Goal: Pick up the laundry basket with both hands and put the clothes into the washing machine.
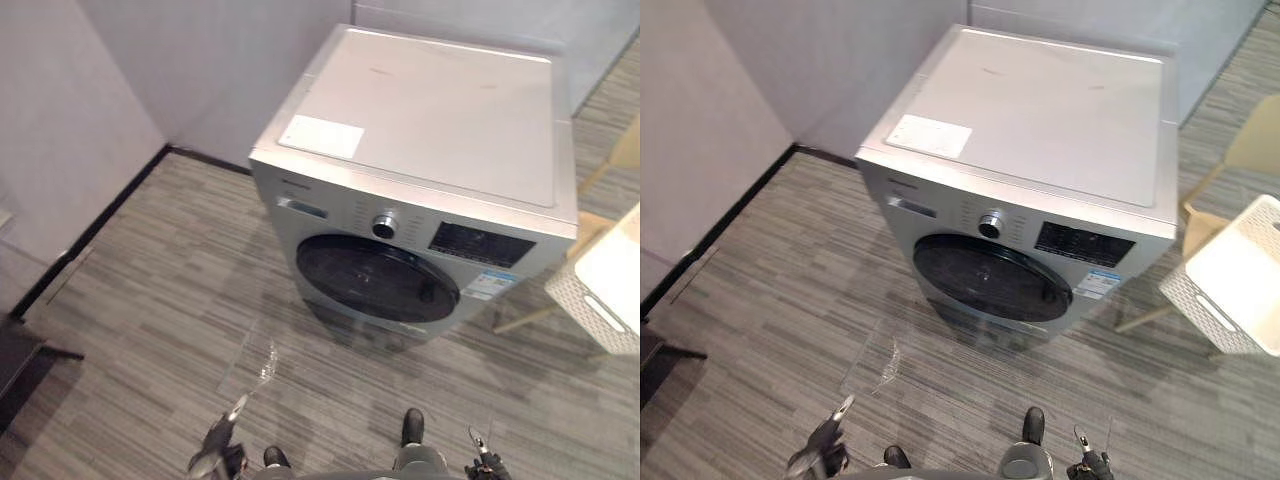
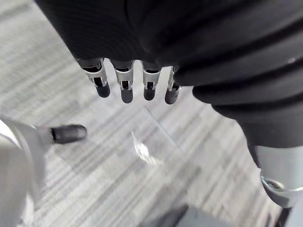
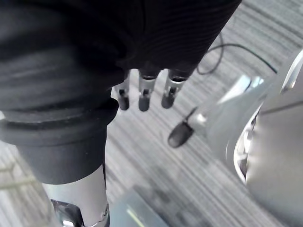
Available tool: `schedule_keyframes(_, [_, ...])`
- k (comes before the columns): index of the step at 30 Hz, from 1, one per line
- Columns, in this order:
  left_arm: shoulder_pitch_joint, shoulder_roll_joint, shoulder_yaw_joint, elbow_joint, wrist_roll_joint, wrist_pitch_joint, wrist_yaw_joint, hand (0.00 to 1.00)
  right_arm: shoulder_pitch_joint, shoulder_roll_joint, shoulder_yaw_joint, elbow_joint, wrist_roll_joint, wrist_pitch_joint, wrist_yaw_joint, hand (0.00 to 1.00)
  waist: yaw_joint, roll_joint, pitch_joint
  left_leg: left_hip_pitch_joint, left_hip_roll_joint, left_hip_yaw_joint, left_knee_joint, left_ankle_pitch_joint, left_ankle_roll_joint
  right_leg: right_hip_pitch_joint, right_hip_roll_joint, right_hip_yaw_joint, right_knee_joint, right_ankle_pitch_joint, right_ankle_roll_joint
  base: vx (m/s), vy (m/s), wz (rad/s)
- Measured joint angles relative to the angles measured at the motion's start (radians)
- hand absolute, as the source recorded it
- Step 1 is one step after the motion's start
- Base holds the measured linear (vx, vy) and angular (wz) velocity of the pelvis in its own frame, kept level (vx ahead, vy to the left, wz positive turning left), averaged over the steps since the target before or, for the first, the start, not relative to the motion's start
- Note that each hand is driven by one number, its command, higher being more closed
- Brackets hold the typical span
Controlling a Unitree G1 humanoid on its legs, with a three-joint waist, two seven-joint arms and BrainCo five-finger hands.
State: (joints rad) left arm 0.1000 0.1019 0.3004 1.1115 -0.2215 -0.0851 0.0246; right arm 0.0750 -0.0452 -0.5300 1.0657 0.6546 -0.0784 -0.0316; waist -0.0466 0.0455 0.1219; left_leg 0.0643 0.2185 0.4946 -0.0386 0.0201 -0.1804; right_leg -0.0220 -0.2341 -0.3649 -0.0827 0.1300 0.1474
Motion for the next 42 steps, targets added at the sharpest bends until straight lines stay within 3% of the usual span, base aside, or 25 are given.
schedule_keyframes(1, [0.034, -0.007, 0.028, 0.002, -0.002, 0.006, 0.001, 0.00, -0.015, -0.011, 0.000, 0.014, -0.020, 0.003, -0.002, 0.00, 0.021, -0.001, -0.014, -0.001, -0.011, -0.010, 0.000, -0.001, 0.001, 0.002, -0.014, -0.011, 0.011, -0.007, 0.009, -0.09, 0.020, 0.28])
schedule_keyframes(4, [0.061, -0.048, 0.057, 0.012, -0.006, 0.015, 0.000, 0.00, -0.039, -0.032, 0.010, 0.031, -0.047, 0.010, -0.008, 0.00, 0.033, -0.004, -0.036, -0.023, -0.055, -0.089, 0.009, -0.007, 0.030, 0.028, -0.071, -0.077, 0.048, -0.026, 0.027, -0.03, 0.079, 0.84])
schedule_keyframes(5, [0.062, -0.067, 0.056, 0.021, -0.014, 0.017, 0.000, 0.00, -0.039, -0.046, 0.008, 0.043, -0.064, 0.013, -0.010, 0.00, 0.036, -0.008, -0.038, -0.037, -0.089, -0.149, 0.021, -0.015, 0.053, 0.072, -0.111, -0.138, 0.065, -0.039, 0.040, -0.02, 0.134, 1.50])
schedule_keyframes(7, [0.057, -0.067, 0.057, 0.017, -0.040, 0.011, 0.001, 0.00, -0.039, -0.057, -0.011, 0.053, -0.069, 0.018, -0.012, 0.00, 0.041, -0.023, -0.047, -0.066, -0.152, -0.243, 0.070, -0.049, 0.096, 0.113, -0.194, -0.229, 0.141, -0.081, 0.031, -0.01, 0.161, 1.68])
schedule_keyframes(9, [0.052, -0.065, 0.020, 0.000, -0.051, 0.009, 0.005, 0.00, -0.037, -0.061, -0.038, 0.058, -0.067, 0.019, -0.014, 0.00, 0.038, -0.026, -0.048, -0.114, -0.217, -0.357, 0.174, -0.100, 0.143, 0.155, -0.302, -0.319, 0.318, -0.094, -0.035, 0.06, 0.223, 1.91])
schedule_keyframes(10, [0.050, -0.064, -0.006, -0.005, -0.058, 0.008, 0.008, 0.00, -0.039, -0.055, -0.043, 0.057, -0.067, 0.025, -0.014, 0.00, 0.044, -0.021, -0.048, -0.109, -0.240, -0.430, 0.194, -0.113, 0.165, 0.122, -0.358, -0.252, 0.506, -0.020, -0.165, 0.10, 0.263, 1.67])
schedule_keyframes(11, [0.050, -0.063, -0.023, -0.008, -0.065, 0.008, 0.012, 0.00, -0.039, -0.045, -0.039, 0.053, -0.067, 0.027, -0.014, 0.00, 0.045, -0.018, -0.047, -0.103, -0.237, -0.452, 0.193, -0.114, 0.167, 0.081, -0.360, -0.186, 0.577, 0.034, -0.236, 0.12, 0.319, 1.43])
schedule_keyframes(12, [0.051, -0.062, -0.036, -0.013, -0.073, 0.009, 0.017, 0.00, -0.041, -0.019, -0.028, 0.047, -0.067, 0.028, -0.014, 0.00, 0.054, -0.022, -0.047, -0.100, -0.233, -0.482, 0.194, -0.118, 0.174, 0.015, -0.341, -0.057, 0.679, 0.066, -0.274, 0.14, 0.189, 1.02])
schedule_keyframes(13, [0.045, -0.047, -0.033, -0.022, -0.082, 0.010, 0.024, 0.00, -0.060, 0.035, 0.007, 0.021, -0.062, 0.021, -0.010, 0.00, 0.058, -0.038, -0.039, -0.096, -0.218, -0.533, 0.195, -0.120, 0.191, -0.090, -0.239, 0.118, 0.825, -0.095, -0.115, 0.19, 0.164, 0.88])
schedule_keyframes(15, [0.034, -0.025, -0.030, -0.025, -0.087, 0.011, 0.023, 0.00, -0.067, 0.081, 0.038, 0.007, -0.029, 0.019, -0.010, 0.00, 0.060, -0.072, -0.036, -0.090, -0.219, -0.578, 0.191, -0.123, 0.197, -0.150, -0.151, 0.165, 0.874, -0.208, -0.069, 0.19, 0.081, 0.70])
schedule_keyframes(17, [0.017, -0.023, -0.031, -0.023, -0.082, 0.012, 0.023, 0.00, -0.060, 0.103, 0.065, -0.025, 0.012, 0.012, -0.010, 0.00, 0.059, -0.085, -0.030, -0.048, -0.234, -0.611, 0.175, -0.131, 0.208, -0.194, -0.081, 0.171, 0.805, -0.288, -0.031, 0.23, 0.052, 0.65])
schedule_keyframes(19, [-0.023, -0.058, -0.021, -0.023, -0.079, 0.011, 0.024, 0.00, -0.040, 0.103, 0.079, -0.062, 0.048, 0.009, -0.010, 0.00, 0.051, -0.069, -0.029, -0.012, -0.239, -0.662, 0.157, -0.149, 0.211, -0.211, 0.027, 0.293, 0.589, -0.297, -0.011, 0.23, -0.044, 0.72])
schedule_keyframes(22, [-0.049, -0.083, 0.039, -0.025, -0.074, 0.009, 0.026, 0.00, -0.038, 0.105, 0.087, -0.070, 0.062, 0.007, -0.013, 0.00, 0.034, -0.070, -0.032, 0.009, -0.238, -0.697, 0.180, -0.204, 0.206, -0.228, 0.097, 0.431, 0.389, -0.262, -0.011, 0.26, -0.161, 0.55])
schedule_keyframes(24, [-0.049, -0.094, 0.065, -0.029, -0.071, 0.009, 0.029, 0.00, -0.032, 0.105, 0.110, -0.074, 0.074, 0.007, -0.013, 0.00, 0.025, -0.077, -0.039, 0.011, -0.238, -0.730, 0.247, -0.272, 0.198, -0.235, 0.122, 0.492, 0.368, -0.233, -0.008, 0.39, -0.291, 0.58])
schedule_keyframes(25, [-0.048, -0.099, 0.066, -0.032, -0.066, 0.010, 0.034, 0.00, -0.025, 0.102, 0.124, -0.077, 0.082, 0.008, -0.013, 0.00, 0.014, -0.078, -0.053, 0.009, -0.228, -0.758, 0.284, -0.318, 0.186, -0.240, 0.132, 0.478, 0.399, -0.155, -0.037, 0.43, -0.345, 0.63])
schedule_keyframes(26, [-0.049, -0.106, 0.070, -0.033, -0.060, 0.012, 0.035, 0.00, -0.026, 0.093, 0.125, -0.085, 0.082, 0.010, -0.013, 0.00, 0.012, -0.064, -0.065, 0.010, -0.203, -0.770, 0.294, -0.328, 0.175, -0.246, 0.149, 0.450, 0.435, -0.173, -0.051, 0.46, -0.350, 0.69])
schedule_keyframes(27, [-0.037, -0.139, 0.095, -0.037, -0.048, 0.012, 0.035, 0.00, -0.027, 0.087, 0.124, -0.104, 0.082, 0.008, -0.013, 0.00, 0.011, -0.029, -0.083, 0.000, -0.165, -0.771, 0.317, -0.323, 0.157, -0.249, 0.175, 0.412, 0.470, -0.213, -0.078, 0.37, -0.263, 0.51])
schedule_keyframes(29, [-0.041, -0.163, 0.108, -0.053, -0.044, 0.012, 0.042, 0.00, -0.032, 0.079, 0.121, -0.118, 0.081, 0.009, -0.012, 0.00, 0.010, -0.012, -0.087, -0.039, -0.139, -0.759, 0.409, -0.292, 0.140, -0.234, 0.196, 0.378, 0.499, -0.235, -0.102, 0.42, -0.318, 0.54])
schedule_keyframes(31, [-0.042, -0.169, 0.106, -0.066, -0.054, 0.012, 0.042, 0.00, -0.029, 0.085, 0.122, -0.138, 0.081, 0.009, -0.012, 0.00, 0.008, -0.013, -0.086, -0.074, -0.125, -0.751, 0.531, -0.234, 0.118, -0.170, 0.206, 0.342, 0.476, -0.249, -0.125, 0.35, -0.313, 0.65])
schedule_keyframes(34, [-0.040, -0.180, 0.104, -0.093, -0.082, 0.011, 0.043, 0.00, -0.024, 0.086, 0.124, -0.145, 0.079, 0.007, -0.011, 0.00, 0.017, -0.019, -0.077, -0.143, -0.075, -0.640, 0.723, -0.117, 0.097, -0.058, 0.224, 0.296, 0.425, -0.270, -0.160, 0.27, -0.291, 0.48])
schedule_keyframes(36, [-0.040, -0.180, 0.101, -0.093, -0.083, 0.012, 0.043, 0.00, -0.024, 0.092, 0.116, -0.136, 0.073, 0.009, -0.010, 0.00, 0.016, -0.014, -0.074, -0.156, -0.003, -0.474, 0.756, -0.052, 0.083, 0.003, 0.221, 0.248, 0.393, -0.273, -0.166, 0.12, -0.139, 0.60])
schedule_keyframes(38, [-0.045, -0.181, 0.096, -0.093, -0.083, 0.017, 0.043, 0.00, -0.011, 0.095, 0.104, -0.113, 0.049, 0.011, -0.012, 0.00, 0.010, -0.017, -0.069, -0.156, 0.032, -0.354, 0.738, -0.063, 0.081, 0.040, 0.205, 0.195, 0.353, -0.274, -0.167, 0.07, -0.067, 0.94])
schedule_keyframes(39, [-0.050, -0.181, 0.095, -0.092, -0.083, 0.018, 0.043, 0.00, -0.009, 0.095, 0.093, -0.094, 0.047, 0.011, -0.014, 0.00, 0.011, -0.018, -0.064, -0.156, 0.035, -0.302, 0.729, -0.105, 0.087, 0.054, 0.194, 0.170, 0.339, -0.275, -0.170, 0.03, -0.016, 1.17])
schedule_keyframes(40, [-0.060, -0.181, 0.090, -0.088, -0.081, 0.022, 0.043, 0.00, -0.009, 0.093, 0.061, -0.073, 0.044, 0.013, -0.014, 0.00, 0.007, -0.015, -0.062, -0.153, 0.006, -0.274, 0.654, -0.150, 0.080, 0.061, 0.174, 0.126, 0.337, -0.275, -0.169, -0.02, 0.032, 1.04])
schedule_keyframes(42, [-0.052, -0.175, 0.052, -0.076, -0.076, 0.023, 0.043, 0.00, -0.009, 0.076, 0.007, -0.032, 0.037, 0.017, -0.013, 0.00, 0.008, -0.012, -0.058, -0.080, -0.038, -0.189, 0.414, -0.146, 0.088, 0.072, 0.169, 0.105, 0.337, -0.283, -0.156, -0.06, 0.070, 0.98])
